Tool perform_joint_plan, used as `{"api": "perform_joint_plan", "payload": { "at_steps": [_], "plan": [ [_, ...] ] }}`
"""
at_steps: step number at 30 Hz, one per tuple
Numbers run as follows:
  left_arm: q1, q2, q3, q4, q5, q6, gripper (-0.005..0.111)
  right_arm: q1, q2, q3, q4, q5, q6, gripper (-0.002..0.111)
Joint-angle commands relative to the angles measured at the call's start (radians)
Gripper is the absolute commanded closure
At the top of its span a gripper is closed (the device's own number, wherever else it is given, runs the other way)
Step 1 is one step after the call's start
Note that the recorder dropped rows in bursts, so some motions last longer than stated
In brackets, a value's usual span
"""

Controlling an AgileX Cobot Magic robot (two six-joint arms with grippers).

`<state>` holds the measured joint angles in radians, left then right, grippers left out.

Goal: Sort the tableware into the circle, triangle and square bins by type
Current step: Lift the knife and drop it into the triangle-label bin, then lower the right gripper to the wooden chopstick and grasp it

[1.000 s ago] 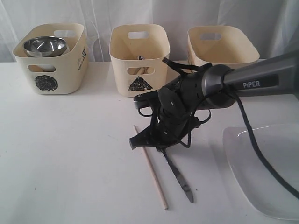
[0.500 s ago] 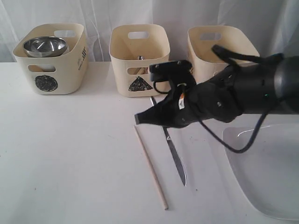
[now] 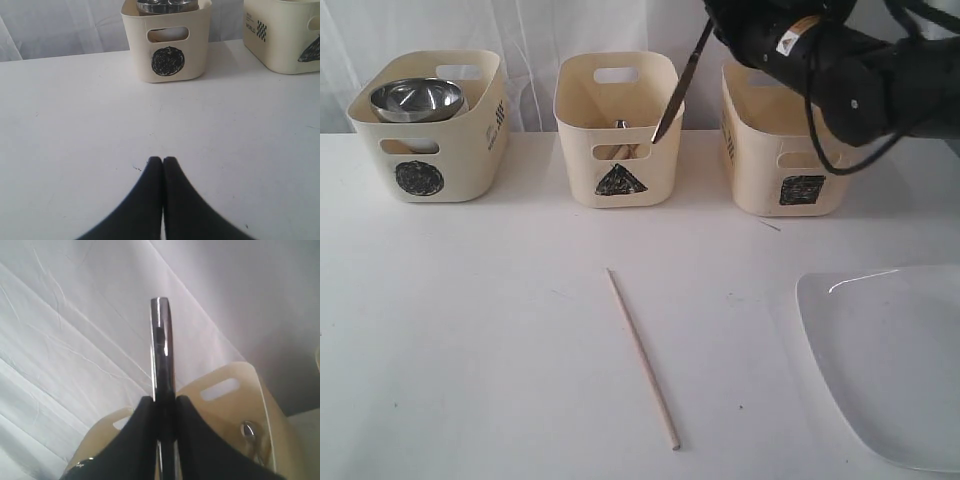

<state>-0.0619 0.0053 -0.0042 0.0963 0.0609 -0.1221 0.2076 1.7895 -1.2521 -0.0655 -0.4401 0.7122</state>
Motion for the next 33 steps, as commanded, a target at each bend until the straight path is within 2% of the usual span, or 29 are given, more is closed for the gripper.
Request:
{"api": "perform_joint_plan", "payload": {
  "at_steps": [1,6,9,16,20,25,28,33],
  "plan": [
    [-0.004,-0.005,0.004,-0.006,-0.001,-0.002,0.107,-0.008,0.123,-0.168,-0.005,-0.026,0.01,0.108],
    [-0.004,-0.005,0.004,-0.006,-0.001,-0.002,0.107,-0.009,0.273,-0.358,-0.005,-0.016,0.01,0.108],
    [-0.004,-0.005,0.004,-0.006,-0.001,-0.002,0.107,-0.009,0.372,-0.48,-0.016,0.049,0.01,0.108],
    [-0.004,-0.005,0.004,-0.006,-0.001,-0.002,0.107,-0.002,0.557,-0.741,-0.143,0.165,-0.001,0.108],
    [-0.004,-0.005,0.004,-0.006,-0.001,-0.002,0.107,0.002,0.591,-0.778,-0.161,0.197,-0.001,0.1],
    [-0.004,-0.005,0.004,-0.006,-0.001,-0.002,0.107,0.004,0.583,-0.78,-0.232,0.286,-0.001,0.073],
    [-0.004,-0.005,0.004,-0.006,-0.001,-0.002,0.107,0.014,0.551,-0.773,-0.252,0.44,-0.067,0.072],
    [-0.004,-0.005,0.004,-0.006,-0.001,-0.002,0.107,0.043,0.42,-0.668,-0.252,0.6,-0.33,0.079]
  ]
}}
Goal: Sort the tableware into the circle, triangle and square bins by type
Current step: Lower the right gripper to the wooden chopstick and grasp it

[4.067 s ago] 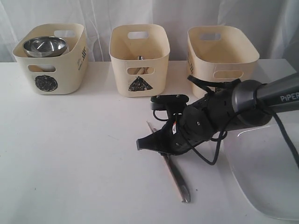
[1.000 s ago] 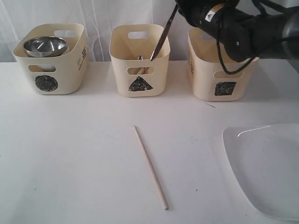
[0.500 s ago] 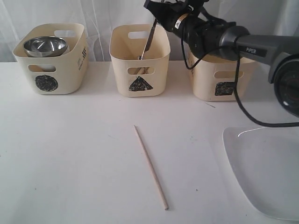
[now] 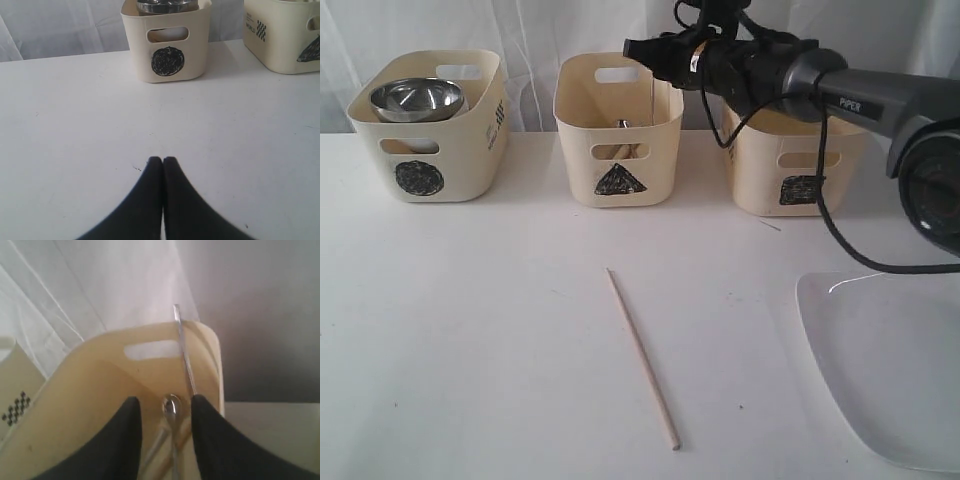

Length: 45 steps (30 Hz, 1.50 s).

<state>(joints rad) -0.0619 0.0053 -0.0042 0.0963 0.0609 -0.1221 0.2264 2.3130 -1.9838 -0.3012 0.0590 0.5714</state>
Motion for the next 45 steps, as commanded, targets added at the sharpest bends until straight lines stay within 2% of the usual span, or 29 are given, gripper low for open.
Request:
{"api": "perform_joint_plan", "payload": {
  "at_steps": [1,6,9,13,16,21,23,29,36,45],
  "plan": [
    [-0.004,-0.005,0.004,-0.006,-0.001,-0.002,0.107,0.033,-0.135,0.086,-0.017,0.148,-0.261,0.08],
    [-0.004,-0.005,0.004,-0.006,-0.001,-0.002,0.107,0.075,-0.266,0.201,0.076,0.463,-0.48,0.081],
    [-0.004,-0.005,0.004,-0.006,-0.001,-0.002,0.107,0.11,-0.328,0.287,0.215,0.669,-0.643,0.081],
    [-0.004,-0.005,0.004,-0.006,-0.001,-0.002,0.107,0.175,-0.365,0.395,0.367,0.837,-0.726,0.081],
    [-0.004,-0.005,0.004,-0.006,-0.001,-0.002,0.107,0.218,-0.365,0.454,0.419,0.838,-0.726,0.079],
    [-0.004,-0.005,0.004,-0.006,-0.001,-0.002,0.107,0.283,-0.365,0.516,0.453,0.808,-0.726,0.062],
    [-0.004,-0.005,0.004,-0.006,-0.001,-0.002,0.107,0.299,-0.365,0.533,0.453,0.801,-0.722,0.059],
    [-0.004,-0.005,0.004,-0.006,-0.001,-0.002,0.107,0.309,-0.365,0.609,0.448,0.733,-0.619,0.059],
    [-0.004,-0.005,0.004,-0.006,-0.001,-0.002,0.107,0.313,-0.365,0.683,0.438,0.652,-0.619,0.059],
    [-0.004,-0.005,0.004,-0.006,-0.001,-0.002,0.107,0.321,-0.348,0.729,0.438,0.632,-0.619,0.059]
  ]
}}
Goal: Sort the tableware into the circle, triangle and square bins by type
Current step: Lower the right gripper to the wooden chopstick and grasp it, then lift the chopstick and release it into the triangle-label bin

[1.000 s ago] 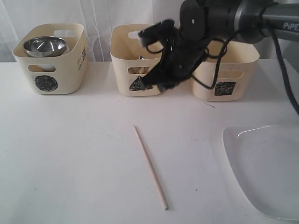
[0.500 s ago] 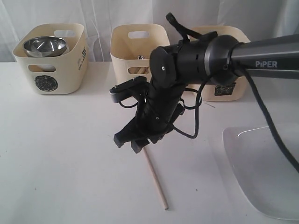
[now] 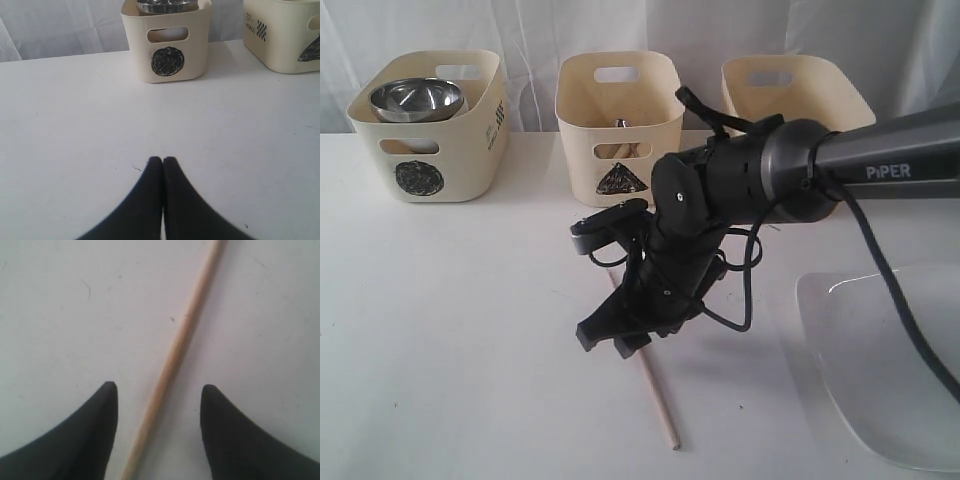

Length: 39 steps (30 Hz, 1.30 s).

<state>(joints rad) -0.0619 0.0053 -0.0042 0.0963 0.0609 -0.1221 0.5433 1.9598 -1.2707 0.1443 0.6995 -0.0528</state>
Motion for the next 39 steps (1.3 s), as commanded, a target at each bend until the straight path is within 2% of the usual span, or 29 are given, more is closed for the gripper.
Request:
{"api": "perform_joint_plan", "payload": {
  "at_steps": [1,9,11,13,14,15,16,19,25,29,35,39],
  "plan": [
    [-0.004,-0.005,0.004,-0.006,-0.001,-0.002,0.107,0.004,0.016,0.016,-0.007,-0.001,0.005,0.059],
    [-0.004,-0.005,0.004,-0.006,-0.001,-0.002,0.107,0.037,0.087,0.016,-0.003,0.008,0.005,0.06],
    [-0.004,-0.005,0.004,-0.006,-0.001,-0.002,0.107,0.041,0.101,0.016,-0.003,0.011,0.005,0.063],
    [-0.004,-0.005,0.004,-0.006,-0.001,-0.002,0.107,0.044,0.118,0.016,-0.001,0.011,0.005,0.079],
    [-0.004,-0.005,0.004,-0.006,-0.001,-0.002,0.107,0.044,0.119,0.016,-0.001,0.002,0.003,0.096],
    [-0.004,-0.005,0.004,-0.006,-0.001,-0.002,0.107,0.044,0.117,0.016,-0.001,-0.014,0.005,0.107],
    [-0.004,-0.005,0.004,-0.006,-0.001,-0.002,0.107,0.039,0.102,0.016,0.004,-0.058,0.016,0.108],
    [-0.004,-0.005,0.004,-0.006,-0.001,-0.002,0.107,0.013,0.036,0.059,0.026,-0.197,0.09,0.108],
    [-0.004,-0.005,0.004,-0.006,-0.001,-0.002,0.107,-0.083,-0.258,0.348,0.04,-0.763,0.192,0.108],
    [-0.004,-0.005,0.004,-0.006,-0.001,-0.002,0.107,-0.18,-0.312,0.327,0.045,-1.109,0.244,0.108],
    [-0.004,-0.005,0.004,-0.006,-0.001,-0.002,0.107,-0.275,-0.198,0.117,0.041,-1.027,0.245,0.108],
    [-0.004,-0.005,0.004,-0.006,-0.001,-0.002,0.107,-0.296,-0.096,-0.045,0.039,-0.971,0.275,0.108]
  ]
}}
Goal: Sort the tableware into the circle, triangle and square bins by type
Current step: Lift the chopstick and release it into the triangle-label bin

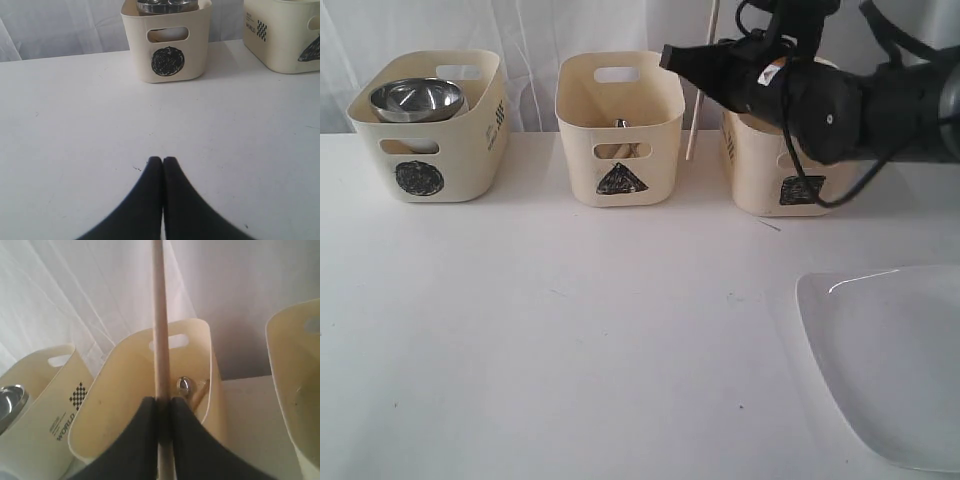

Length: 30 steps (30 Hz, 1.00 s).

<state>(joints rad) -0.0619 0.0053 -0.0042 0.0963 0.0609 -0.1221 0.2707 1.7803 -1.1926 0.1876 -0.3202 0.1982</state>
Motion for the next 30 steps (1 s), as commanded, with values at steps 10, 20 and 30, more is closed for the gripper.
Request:
{"api": "perform_joint_plan", "payload": {
  "at_steps": [10,20,30],
  "plan": [
    [-0.004,-0.005,0.004,-0.006,-0.001,-0.002,0.107,-0.033,0.335,-0.536,-0.066,0.164,0.047,0.108],
    [-0.004,-0.005,0.004,-0.006,-0.001,-0.002,0.107,-0.021,0.617,-0.915,-0.081,0.32,-0.005,0.108],
    [-0.004,-0.005,0.004,-0.006,-0.001,-0.002,0.107,-0.002,0.695,-0.993,-0.083,0.371,-0.015,0.085]
  ]
}}
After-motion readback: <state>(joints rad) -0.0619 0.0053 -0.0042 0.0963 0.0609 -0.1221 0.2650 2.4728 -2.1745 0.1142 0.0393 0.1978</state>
